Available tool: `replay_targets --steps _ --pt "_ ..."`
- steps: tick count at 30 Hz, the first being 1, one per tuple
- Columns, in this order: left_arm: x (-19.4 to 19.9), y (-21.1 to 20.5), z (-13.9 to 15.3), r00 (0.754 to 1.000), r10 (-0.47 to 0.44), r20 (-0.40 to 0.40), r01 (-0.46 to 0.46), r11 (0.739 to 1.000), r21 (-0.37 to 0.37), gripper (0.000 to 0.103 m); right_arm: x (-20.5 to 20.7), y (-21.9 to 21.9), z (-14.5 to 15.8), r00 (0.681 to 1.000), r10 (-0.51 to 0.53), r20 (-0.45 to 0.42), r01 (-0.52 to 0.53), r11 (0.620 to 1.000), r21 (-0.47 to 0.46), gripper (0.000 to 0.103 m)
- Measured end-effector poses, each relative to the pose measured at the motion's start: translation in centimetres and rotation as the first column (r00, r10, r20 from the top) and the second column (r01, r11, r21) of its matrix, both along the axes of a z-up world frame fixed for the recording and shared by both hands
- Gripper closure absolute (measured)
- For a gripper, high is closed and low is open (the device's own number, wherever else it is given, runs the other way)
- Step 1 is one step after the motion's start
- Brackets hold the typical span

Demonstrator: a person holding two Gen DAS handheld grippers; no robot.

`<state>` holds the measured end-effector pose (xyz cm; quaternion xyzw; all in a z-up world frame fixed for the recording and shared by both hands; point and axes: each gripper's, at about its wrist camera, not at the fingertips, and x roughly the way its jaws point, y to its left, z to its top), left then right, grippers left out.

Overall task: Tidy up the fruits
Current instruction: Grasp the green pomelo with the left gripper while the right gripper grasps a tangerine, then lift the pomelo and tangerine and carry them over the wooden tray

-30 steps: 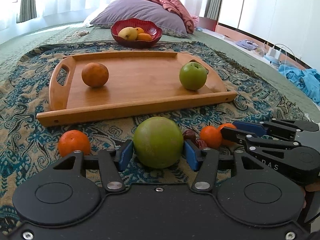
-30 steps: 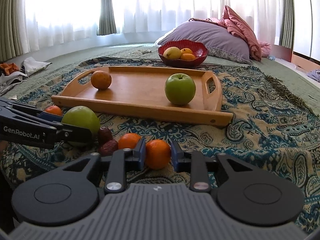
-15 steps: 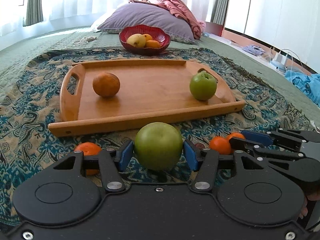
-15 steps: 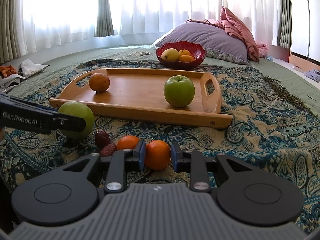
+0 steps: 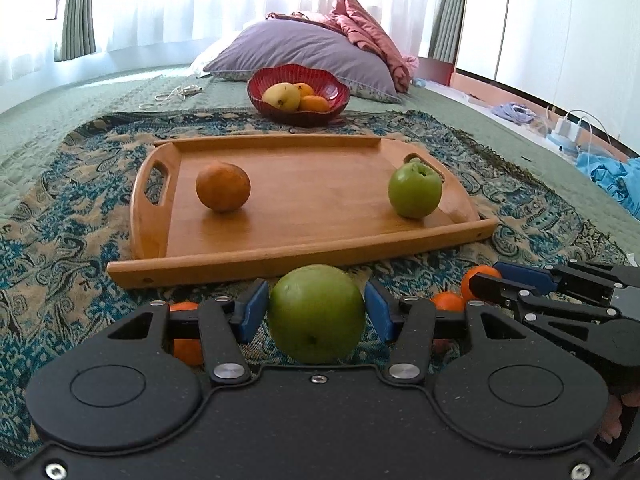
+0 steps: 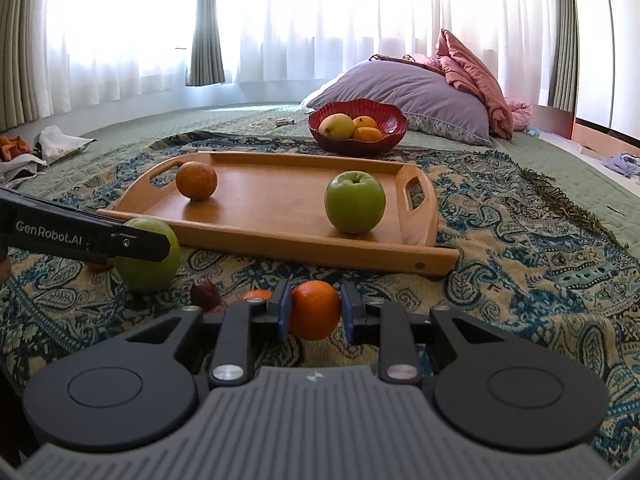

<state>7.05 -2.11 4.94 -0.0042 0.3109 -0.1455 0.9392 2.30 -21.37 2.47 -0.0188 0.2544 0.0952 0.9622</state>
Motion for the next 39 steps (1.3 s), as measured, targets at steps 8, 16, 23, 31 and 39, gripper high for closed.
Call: replay_targets --steps 8,16,23,31,39 --pt "0.2 0.3 0.3 1.0 0.012 0.005 -0.012 1.0 0.004 0.053 1.2 0.1 0.3 1.0 -0.01 -0.002 0.01 1.0 0.007 0.073" --pt "-0.8 0.9 -0.2 1.0 0.021 0.022 -0.021 1.0 -0.001 0.053 1.0 0.5 -0.1 1.0 -0.01 -0.008 0.01 1.0 -0.008 0.073" --pt "-2.0 0.8 -1.3 0.998 0.013 0.055 -0.014 1.0 0.014 0.053 1.2 0.3 -0.5 0.999 -0.043 -0.023 0.042 0.999 -0.029 0.07" --pt "-3.3 0.7 -2.3 0.993 0.003 0.117 -0.007 0.999 0.032 0.051 0.8 0.1 -1.5 0.998 -0.037 -0.043 0.036 0.999 -0.028 0.054" --pt "-3.1 0.6 -3.5 0.997 0.015 0.08 -0.017 0.999 0.03 0.049 0.9 0.3 -1.7 0.998 -0.048 -0.041 0.047 0.999 -0.024 0.052"
